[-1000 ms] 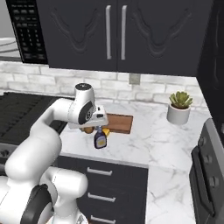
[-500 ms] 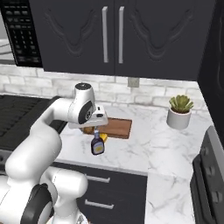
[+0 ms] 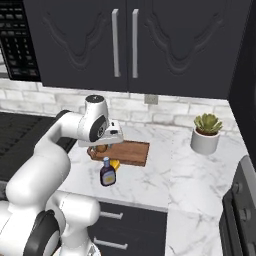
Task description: Retrieve the reheated potato from the microwave, then place the potato, cheese, and condiment on the cutting board.
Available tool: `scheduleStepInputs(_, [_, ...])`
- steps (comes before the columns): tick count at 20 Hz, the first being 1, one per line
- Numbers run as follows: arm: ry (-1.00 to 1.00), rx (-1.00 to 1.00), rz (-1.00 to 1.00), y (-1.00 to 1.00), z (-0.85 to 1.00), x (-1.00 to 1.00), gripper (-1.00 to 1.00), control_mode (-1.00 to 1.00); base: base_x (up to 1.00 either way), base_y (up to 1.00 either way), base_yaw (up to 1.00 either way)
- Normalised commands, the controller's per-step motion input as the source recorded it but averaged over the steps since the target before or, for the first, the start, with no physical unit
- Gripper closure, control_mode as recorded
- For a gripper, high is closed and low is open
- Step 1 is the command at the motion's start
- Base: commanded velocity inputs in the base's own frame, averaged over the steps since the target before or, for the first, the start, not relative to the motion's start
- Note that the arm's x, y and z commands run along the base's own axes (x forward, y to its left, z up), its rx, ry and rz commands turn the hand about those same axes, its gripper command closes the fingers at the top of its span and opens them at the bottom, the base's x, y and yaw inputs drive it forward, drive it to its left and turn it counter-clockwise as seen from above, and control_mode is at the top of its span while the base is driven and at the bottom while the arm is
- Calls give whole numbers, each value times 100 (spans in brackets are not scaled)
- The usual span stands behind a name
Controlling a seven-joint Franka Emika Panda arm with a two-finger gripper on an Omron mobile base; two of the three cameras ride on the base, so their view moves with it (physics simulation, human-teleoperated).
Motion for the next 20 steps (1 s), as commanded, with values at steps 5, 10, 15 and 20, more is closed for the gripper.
scheduleStepInputs(5, [0,0,0,0,0,0,100,100,39,-2,0])
scheduleStepInputs(10, [0,0,0,0,0,0,100,100,45,0,0])
scheduleStepInputs(15, [0,0,0,0,0,0,100,100,11,0,0])
scheduleStepInputs(20, [0,0,0,0,0,0,100,100,0,0,0])
